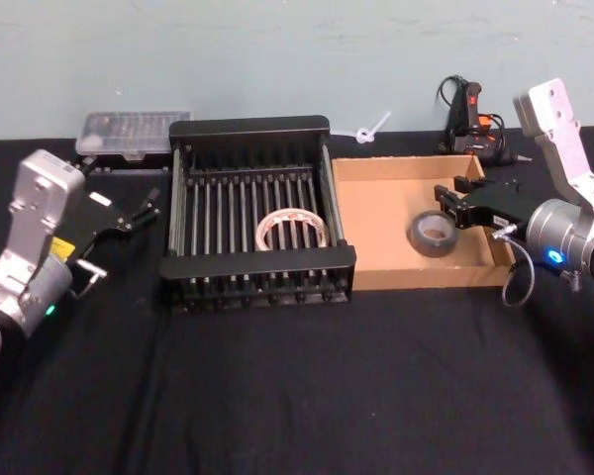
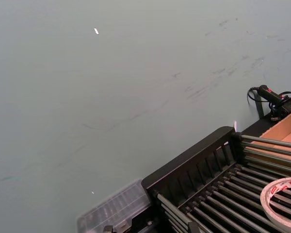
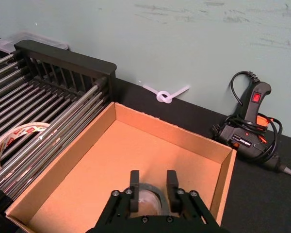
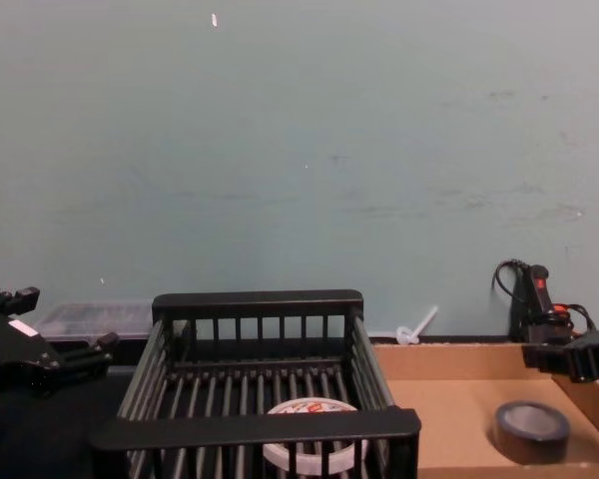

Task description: Pick up the white tape and place it into the black box , Pick up the silver tape and place it into the brown box.

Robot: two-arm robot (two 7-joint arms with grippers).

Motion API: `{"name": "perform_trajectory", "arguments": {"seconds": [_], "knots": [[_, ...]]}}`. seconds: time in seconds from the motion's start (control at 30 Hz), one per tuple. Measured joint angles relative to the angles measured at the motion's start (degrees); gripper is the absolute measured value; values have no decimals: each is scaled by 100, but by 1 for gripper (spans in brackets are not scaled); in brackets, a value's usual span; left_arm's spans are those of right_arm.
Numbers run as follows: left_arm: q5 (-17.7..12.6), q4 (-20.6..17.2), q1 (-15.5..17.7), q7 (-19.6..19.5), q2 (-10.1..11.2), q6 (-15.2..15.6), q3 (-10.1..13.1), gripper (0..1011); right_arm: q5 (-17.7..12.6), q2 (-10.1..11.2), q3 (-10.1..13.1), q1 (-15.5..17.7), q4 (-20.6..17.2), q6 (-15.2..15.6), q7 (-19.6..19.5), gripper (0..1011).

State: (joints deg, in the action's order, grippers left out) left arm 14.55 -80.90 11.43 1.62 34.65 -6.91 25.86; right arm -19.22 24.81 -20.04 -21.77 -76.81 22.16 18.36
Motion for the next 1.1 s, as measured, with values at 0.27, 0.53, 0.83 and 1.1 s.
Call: {"name": "perform_trajectory", "arguments": {"seconds": [0.27,0.53,0.83,1.1], "knots": [[0,0,0,0,0,0,0,1001,-5,4,-3,4,-5,0,0,564],[0,0,0,0,0,0,0,1002,-9,7,-3,7,-9,1,0,821],[0,0,0,0,0,0,0,1001,-11,7,-2,7,-10,1,0,1002],[0,0,0,0,0,0,0,1001,223,-159,185,255,-204,-488,-404,1002]]}}
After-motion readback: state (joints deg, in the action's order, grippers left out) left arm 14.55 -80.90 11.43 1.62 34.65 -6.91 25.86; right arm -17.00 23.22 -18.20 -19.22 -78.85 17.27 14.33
